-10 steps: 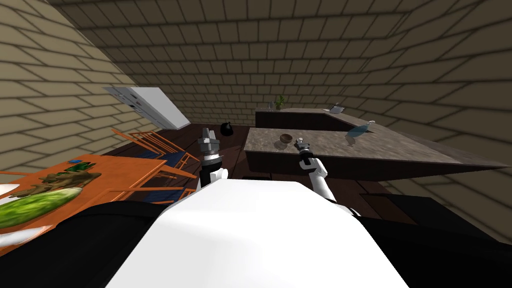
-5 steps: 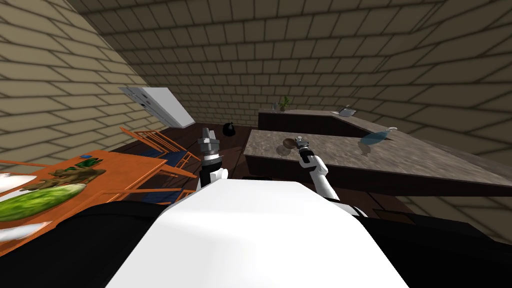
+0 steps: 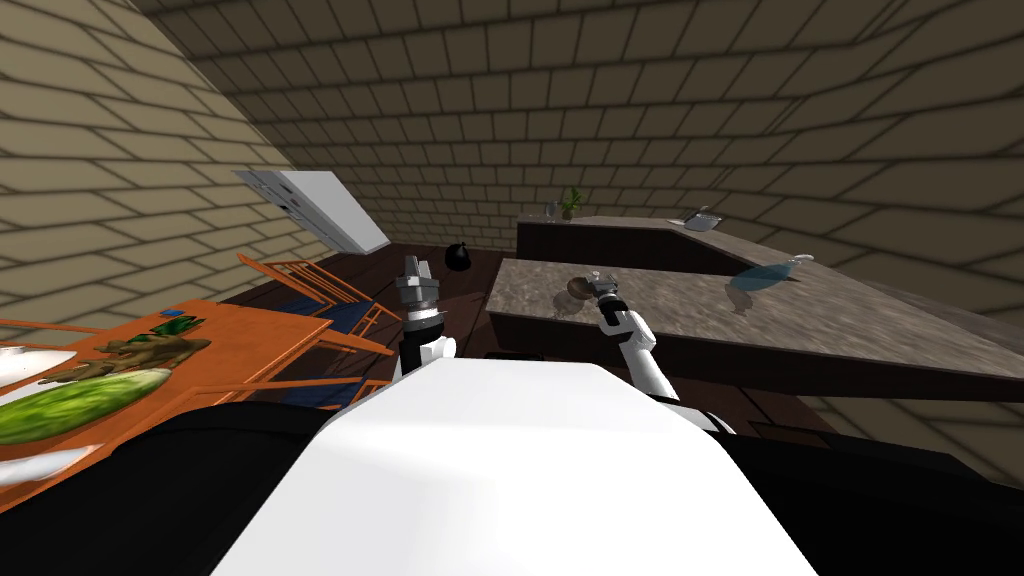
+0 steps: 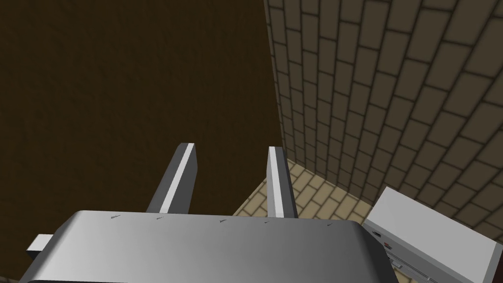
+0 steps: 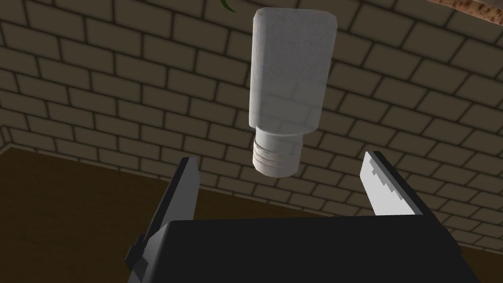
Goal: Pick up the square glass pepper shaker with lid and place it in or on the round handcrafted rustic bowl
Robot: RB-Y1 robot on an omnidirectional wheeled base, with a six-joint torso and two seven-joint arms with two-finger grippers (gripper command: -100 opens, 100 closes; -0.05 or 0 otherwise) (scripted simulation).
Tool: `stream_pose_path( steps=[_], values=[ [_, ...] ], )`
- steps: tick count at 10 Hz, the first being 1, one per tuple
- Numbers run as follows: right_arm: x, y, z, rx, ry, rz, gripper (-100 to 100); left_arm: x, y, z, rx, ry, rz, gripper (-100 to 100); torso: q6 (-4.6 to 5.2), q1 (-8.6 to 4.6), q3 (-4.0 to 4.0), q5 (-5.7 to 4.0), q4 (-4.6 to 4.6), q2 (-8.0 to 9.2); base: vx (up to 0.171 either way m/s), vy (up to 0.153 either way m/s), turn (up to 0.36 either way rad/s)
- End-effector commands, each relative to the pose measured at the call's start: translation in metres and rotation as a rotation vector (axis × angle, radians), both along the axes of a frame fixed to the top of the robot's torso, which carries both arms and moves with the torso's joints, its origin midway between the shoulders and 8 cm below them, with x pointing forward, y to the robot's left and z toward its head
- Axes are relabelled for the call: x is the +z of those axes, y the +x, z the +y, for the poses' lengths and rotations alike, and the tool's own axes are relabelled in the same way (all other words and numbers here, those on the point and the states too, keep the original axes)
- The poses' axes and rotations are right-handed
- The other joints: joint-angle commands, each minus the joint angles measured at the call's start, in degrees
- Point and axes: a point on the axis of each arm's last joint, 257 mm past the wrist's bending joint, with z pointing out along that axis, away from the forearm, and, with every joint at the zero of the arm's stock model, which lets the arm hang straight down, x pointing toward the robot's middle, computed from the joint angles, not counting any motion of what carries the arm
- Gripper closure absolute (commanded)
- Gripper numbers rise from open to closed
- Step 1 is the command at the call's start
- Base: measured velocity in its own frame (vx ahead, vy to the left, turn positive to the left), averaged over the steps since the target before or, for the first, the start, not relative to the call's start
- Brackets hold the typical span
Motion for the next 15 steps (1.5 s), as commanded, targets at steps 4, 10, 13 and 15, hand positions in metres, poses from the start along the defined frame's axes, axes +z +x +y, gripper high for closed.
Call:
stream_pose_path(
  steps=[4, 10, 13, 15],
  values=[
    [0.013, 0.004, -0.011, -0.014, -0.001, -0.004, -100, 0.000, 0.000, 0.000, 0.000, 0.000, 0.000, 0, -0.02, 0.05, 0.07, 0.02, 0.03, 0.13, -0.026, 0.007, 0.040],
    [0.055, 0.015, -0.044, -0.058, -0.004, -0.018, -100, 0.000, 0.000, 0.000, 0.000, 0.000, 0.000, 0, 0.00, 0.06, 0.17, 0.02, 0.07, 0.28, -0.061, 0.013, 0.066],
    [0.063, 0.018, -0.051, -0.067, -0.007, -0.022, -100, 0.000, 0.000, 0.000, 0.000, 0.000, 0.000, 0, -0.01, 0.05, 0.14, 0.01, 0.06, 0.24, -0.048, 0.010, 0.057],
    [0.063, 0.019, -0.052, -0.069, -0.005, -0.022, 0, 0.000, 0.000, 0.000, 0.000, 0.000, 0.000, 0, 0.01, 0.00, 0.05, -0.01, 0.02, 0.08, 0.000, 0.000, 0.000]
  ],
)
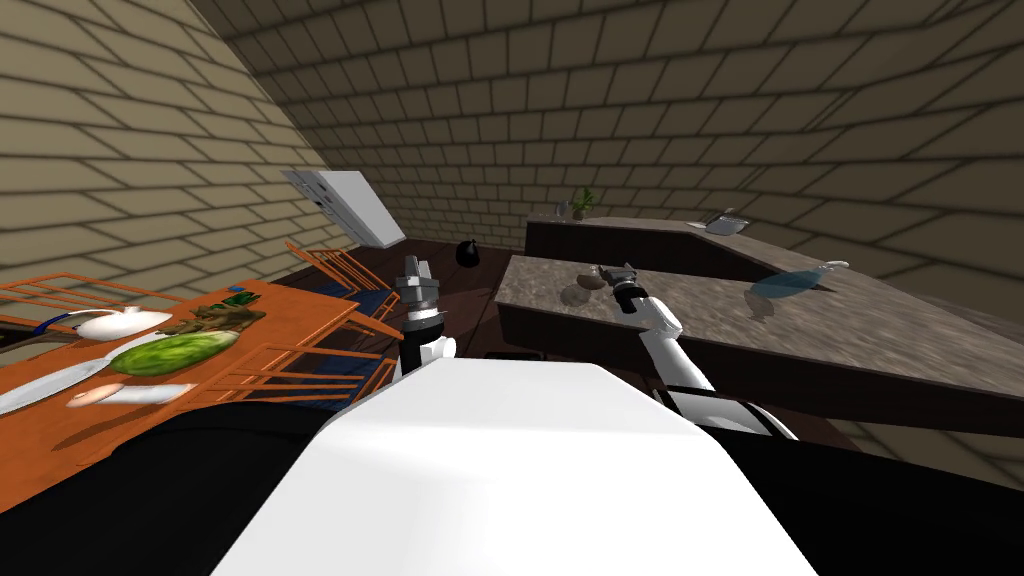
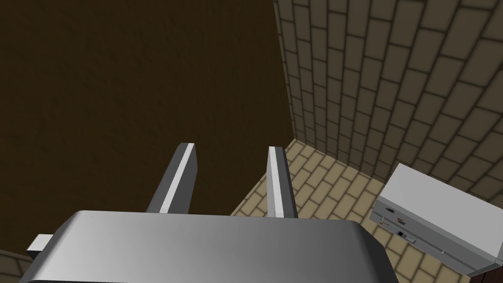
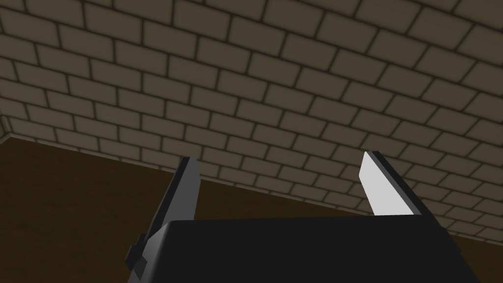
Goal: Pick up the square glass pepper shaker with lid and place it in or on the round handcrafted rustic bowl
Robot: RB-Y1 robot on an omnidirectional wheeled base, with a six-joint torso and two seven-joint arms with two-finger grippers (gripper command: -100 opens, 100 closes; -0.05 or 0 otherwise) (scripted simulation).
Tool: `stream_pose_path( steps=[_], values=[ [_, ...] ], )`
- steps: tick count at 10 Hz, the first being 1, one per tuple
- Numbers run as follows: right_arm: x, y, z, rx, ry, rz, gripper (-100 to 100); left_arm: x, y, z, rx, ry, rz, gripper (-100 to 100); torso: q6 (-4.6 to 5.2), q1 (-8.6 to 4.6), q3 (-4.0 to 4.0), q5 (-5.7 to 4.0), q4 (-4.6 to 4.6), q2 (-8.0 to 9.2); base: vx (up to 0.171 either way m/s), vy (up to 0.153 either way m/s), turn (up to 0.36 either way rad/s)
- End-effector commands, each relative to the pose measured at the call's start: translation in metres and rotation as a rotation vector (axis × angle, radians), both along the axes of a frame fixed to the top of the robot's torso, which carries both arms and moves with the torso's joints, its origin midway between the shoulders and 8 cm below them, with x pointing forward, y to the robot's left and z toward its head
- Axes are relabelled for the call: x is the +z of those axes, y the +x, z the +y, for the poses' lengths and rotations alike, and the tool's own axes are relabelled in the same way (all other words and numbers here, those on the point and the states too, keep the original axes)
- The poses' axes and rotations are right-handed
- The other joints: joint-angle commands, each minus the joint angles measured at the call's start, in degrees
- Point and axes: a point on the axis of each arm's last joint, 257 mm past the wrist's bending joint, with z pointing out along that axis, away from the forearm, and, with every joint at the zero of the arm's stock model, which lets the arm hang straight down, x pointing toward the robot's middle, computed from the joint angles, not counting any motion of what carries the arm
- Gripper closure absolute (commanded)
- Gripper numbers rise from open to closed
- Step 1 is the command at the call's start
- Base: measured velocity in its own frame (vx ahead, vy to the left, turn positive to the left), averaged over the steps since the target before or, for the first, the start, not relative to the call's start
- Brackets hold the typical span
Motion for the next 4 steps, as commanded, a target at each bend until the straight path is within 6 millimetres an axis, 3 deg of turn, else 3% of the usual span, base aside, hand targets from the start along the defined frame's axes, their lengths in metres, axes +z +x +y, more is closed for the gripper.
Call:
stream_pose_path(
  steps=[1, 4],
  values=[
    [0.0000, 0.0000, 0.0000, 0.000, 0.000, 0.000, 0, 0.0000, 0.0000, 0.0000, 0.000, 0.000, 0.000, 0, 0.00, 0.00, 0.00, 0.00, 0.00, 0.00, 0.000, 0.000, 0.000],
    [0.0000, 0.0000, 0.0000, 0.000, 0.000, 0.000, 0, 0.0000, 0.0000, 0.0000, 0.000, 0.000, 0.000, 0, 0.00, -0.01, -0.02, 0.00, -0.01, -0.03, 0.000, 0.000, 0.000]
  ],
)
